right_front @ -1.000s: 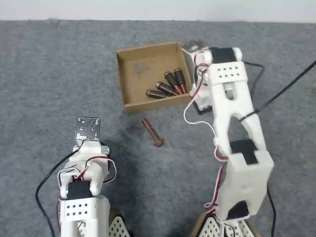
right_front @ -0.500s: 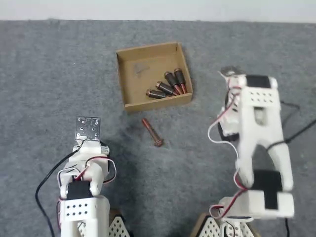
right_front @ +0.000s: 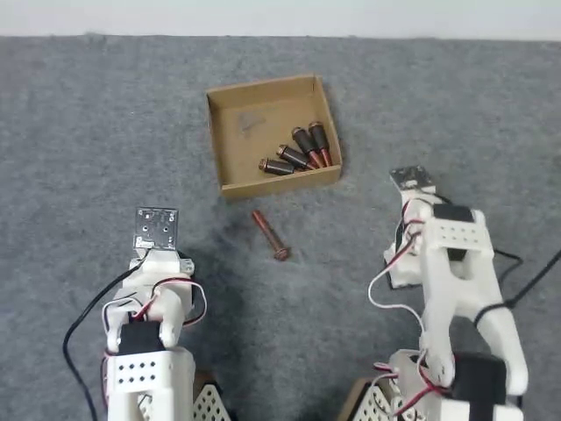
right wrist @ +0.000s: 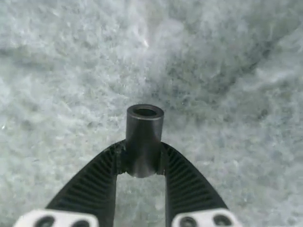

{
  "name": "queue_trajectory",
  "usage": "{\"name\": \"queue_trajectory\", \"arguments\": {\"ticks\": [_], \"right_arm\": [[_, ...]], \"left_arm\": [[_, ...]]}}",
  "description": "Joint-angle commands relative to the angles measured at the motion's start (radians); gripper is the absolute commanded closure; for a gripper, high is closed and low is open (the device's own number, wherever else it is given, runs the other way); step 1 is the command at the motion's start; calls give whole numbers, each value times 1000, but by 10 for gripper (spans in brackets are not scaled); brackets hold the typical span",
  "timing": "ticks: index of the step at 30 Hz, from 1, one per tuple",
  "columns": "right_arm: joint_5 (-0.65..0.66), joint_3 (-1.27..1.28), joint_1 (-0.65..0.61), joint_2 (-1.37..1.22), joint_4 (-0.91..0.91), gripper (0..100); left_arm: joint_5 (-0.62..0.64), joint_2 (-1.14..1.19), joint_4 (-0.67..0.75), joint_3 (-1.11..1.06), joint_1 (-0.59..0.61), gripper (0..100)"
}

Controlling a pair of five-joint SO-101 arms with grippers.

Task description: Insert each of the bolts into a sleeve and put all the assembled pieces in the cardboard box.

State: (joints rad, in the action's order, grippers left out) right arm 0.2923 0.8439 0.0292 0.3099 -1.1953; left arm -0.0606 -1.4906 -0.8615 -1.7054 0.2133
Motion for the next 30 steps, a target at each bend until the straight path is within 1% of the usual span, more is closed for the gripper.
{"name": "queue_trajectory", "arguments": {"ticks": [1,5,7,10,13,16,19,24,27,30], "right_arm": [[0,68,16,79,102,992],[0,187,16,99,255,992],[15,230,16,101,305,992],[80,250,35,116,317,992],[83,273,62,151,329,992],[83,304,61,185,338,992],[83,311,61,202,337,992],[83,311,61,199,335,992],[87,311,61,199,335,992],[89,311,61,199,335,992]], "left_arm": [[-3,-23,29,21,5,990],[-3,-23,29,21,5,990],[-3,-23,29,21,3,990],[2,-23,29,25,2,990],[3,-15,20,50,0,990],[3,-15,-68,110,-3,990],[3,-14,-173,222,-6,990],[3,2,-382,463,-126,990],[3,106,-471,630,-186,990],[3,269,-535,792,-216,990]]}}
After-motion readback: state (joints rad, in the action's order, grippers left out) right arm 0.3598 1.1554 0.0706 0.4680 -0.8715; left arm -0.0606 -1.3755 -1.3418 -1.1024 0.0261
